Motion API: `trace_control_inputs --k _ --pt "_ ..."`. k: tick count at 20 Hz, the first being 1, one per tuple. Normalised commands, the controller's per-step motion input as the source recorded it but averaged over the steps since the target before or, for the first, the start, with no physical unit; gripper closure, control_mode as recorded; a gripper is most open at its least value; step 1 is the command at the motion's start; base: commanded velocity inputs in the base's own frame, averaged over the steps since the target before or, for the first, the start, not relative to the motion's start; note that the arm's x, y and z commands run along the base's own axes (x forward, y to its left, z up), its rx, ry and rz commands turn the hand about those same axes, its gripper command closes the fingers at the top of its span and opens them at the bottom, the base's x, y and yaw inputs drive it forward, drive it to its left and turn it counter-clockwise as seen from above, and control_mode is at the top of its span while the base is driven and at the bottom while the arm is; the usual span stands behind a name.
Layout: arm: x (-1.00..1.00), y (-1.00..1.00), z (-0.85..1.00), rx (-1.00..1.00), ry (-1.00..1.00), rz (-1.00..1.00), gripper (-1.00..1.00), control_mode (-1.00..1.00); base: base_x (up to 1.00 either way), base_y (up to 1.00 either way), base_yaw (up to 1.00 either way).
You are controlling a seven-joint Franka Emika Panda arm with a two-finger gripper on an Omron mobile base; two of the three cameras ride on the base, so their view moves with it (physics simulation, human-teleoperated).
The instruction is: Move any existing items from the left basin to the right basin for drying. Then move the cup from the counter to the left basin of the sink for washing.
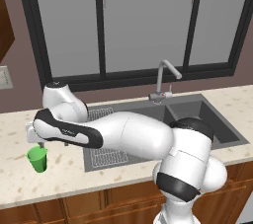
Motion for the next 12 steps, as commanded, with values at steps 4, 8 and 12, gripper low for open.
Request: trace_control_inputs --k 4,8,12 --pt "0.12 0.21 -0.12 0.00 0.05 0.00 -1.00 -1.00 0.00 0.00 0.00" --pt "0.10 0.18 -0.12 0.00 0.04 0.00 -1.00 -1.00 0.00 0.00 0.00" --pt "0.07 0.14 -0.11 0.00 0.03 -0.01 -1.00 -1.00 0.00 0.00 0.00"
